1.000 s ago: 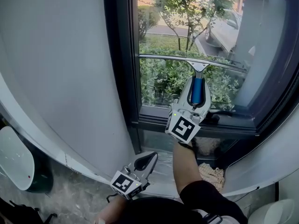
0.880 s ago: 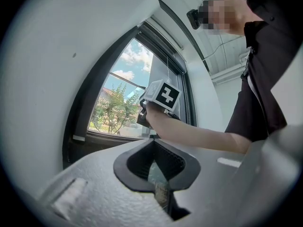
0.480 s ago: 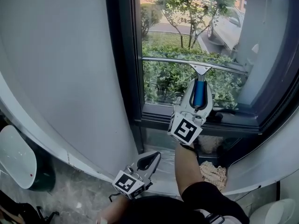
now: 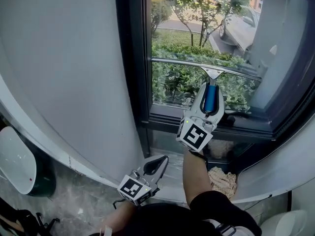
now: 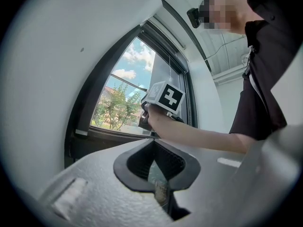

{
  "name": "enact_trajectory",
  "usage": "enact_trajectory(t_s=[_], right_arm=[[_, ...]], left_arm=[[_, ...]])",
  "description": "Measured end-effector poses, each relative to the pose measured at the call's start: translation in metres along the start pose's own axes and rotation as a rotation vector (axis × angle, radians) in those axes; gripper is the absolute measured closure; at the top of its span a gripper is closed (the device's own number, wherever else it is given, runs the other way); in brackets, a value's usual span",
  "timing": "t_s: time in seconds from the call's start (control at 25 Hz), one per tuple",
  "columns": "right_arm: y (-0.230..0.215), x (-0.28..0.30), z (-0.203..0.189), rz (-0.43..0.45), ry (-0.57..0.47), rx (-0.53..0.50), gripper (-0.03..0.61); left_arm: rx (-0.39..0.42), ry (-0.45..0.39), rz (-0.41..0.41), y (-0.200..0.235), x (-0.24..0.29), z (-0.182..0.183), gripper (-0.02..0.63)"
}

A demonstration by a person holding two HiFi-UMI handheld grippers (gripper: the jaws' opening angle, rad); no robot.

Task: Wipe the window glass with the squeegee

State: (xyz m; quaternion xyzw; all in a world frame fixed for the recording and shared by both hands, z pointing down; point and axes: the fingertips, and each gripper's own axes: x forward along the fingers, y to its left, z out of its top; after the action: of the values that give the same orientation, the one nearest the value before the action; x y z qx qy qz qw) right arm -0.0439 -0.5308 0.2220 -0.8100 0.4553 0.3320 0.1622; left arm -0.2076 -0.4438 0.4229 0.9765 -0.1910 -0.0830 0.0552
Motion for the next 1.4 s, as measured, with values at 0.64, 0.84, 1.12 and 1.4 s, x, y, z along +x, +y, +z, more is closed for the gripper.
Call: enact_trajectory(t_s=[0.64, 0.84, 1.12, 1.4], right_arm=[[0.000, -0.022, -0.024, 0.008, 0.060, -0.003, 0.445], [0.000, -0.030, -0.031, 0.000, 0.080, -0.013, 0.445], [0.000, -0.040, -0.041, -0.003, 0.116, -0.004, 0.445], [0.001, -0.045, -0.047, -0.001, 0.133, -0.017, 0.445]], left_arm=[[0.026, 0.009, 0.022, 0.007, 0.002, -0.009, 0.614], [0.014, 0.017, 0.035, 0.009, -0.004, -0.012, 0.614], [0.012, 0.027, 0.050, 0.013, -0.012, -0.017, 0.614], [0.007, 0.039, 0.041, 0.012, -0.015, -0.019, 0.614]])
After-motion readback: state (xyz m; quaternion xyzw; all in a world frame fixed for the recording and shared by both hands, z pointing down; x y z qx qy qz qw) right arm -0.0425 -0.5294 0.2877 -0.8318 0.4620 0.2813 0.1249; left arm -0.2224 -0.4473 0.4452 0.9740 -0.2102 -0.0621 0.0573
